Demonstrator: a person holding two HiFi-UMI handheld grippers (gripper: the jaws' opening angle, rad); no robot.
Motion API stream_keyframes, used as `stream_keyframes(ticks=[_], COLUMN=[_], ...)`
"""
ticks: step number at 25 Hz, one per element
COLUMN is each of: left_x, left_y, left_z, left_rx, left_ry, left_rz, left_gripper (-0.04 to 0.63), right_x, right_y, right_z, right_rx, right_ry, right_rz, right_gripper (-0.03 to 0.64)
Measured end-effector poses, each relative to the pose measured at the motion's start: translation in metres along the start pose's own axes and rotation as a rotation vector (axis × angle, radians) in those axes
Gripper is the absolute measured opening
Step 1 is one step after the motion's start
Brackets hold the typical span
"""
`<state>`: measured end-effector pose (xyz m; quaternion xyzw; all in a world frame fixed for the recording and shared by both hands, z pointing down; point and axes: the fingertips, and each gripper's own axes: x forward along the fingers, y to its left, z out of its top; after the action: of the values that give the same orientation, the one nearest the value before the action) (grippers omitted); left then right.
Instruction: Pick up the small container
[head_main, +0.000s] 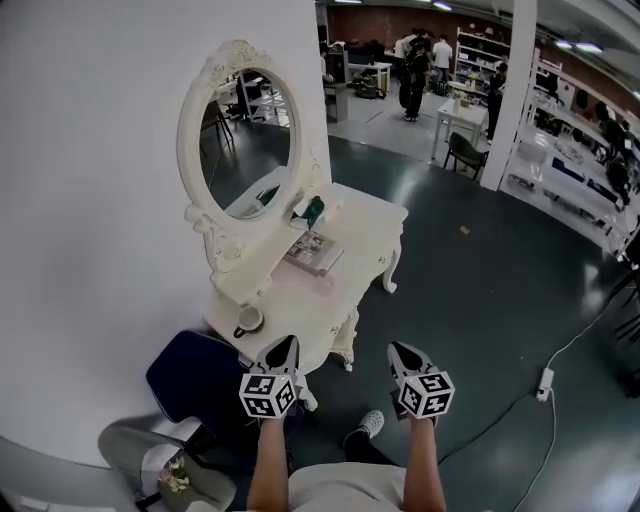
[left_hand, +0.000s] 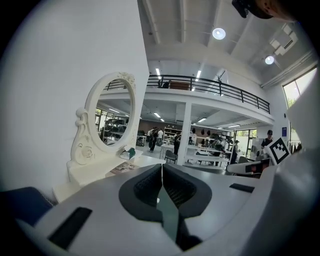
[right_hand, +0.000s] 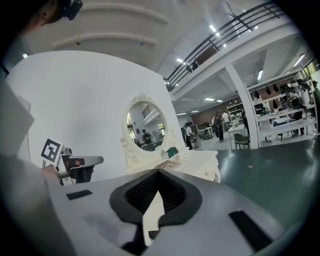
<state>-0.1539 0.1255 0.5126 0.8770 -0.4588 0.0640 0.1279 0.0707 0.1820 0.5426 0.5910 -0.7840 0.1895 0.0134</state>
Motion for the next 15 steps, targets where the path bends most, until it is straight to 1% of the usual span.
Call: stream_keyframes(ticks=[2,4,6,9,12,13,15], left_x=[0.022,0.041,0.064,0.101,0.124,0.132,0.151], left_y=[0.003,0.005,0.008,0.013,0.013,0.012,0.012], left_z=[0.009,0.016,0.022,0.035,0.06,0.067,0.076], left_rx=[0.001,0.002,0.006,0.015,0.015,0.021,0.049], left_ry=[-0.009,-0.018,-0.022,-0.04,-0.124,-0.137,-0.129], left_rz=[-0.004,-0.006,-0.007,-0.001,-0.005,-0.013,-0.018], left_gripper=[0.029,0.029,0.029,0.029,0.029,0.029,0.029], right_x=[0.013,0.022,0.034,0.056,0.07,0.075,0.085], right_y=[-0.017,-0.036,-0.054,-0.077,-0.095,-0.102,-0.117], right_z=[0.015,0.031,0.045,0.059,0.073,0.077,0.084], right_rx=[0.015,0.053,0.077,0.035,-0.031,-0.039,-0.034], right_ry=[-0.037,-0.103,-0.144,-0.147,-0.194,-0.207,-0.221], right_rz=[-0.014,-0.031,-0.031,-0.023,-0.006,0.001,0.015], right_gripper=[0.015,0.015,0.015,0.015,0.015,0.015,0.015])
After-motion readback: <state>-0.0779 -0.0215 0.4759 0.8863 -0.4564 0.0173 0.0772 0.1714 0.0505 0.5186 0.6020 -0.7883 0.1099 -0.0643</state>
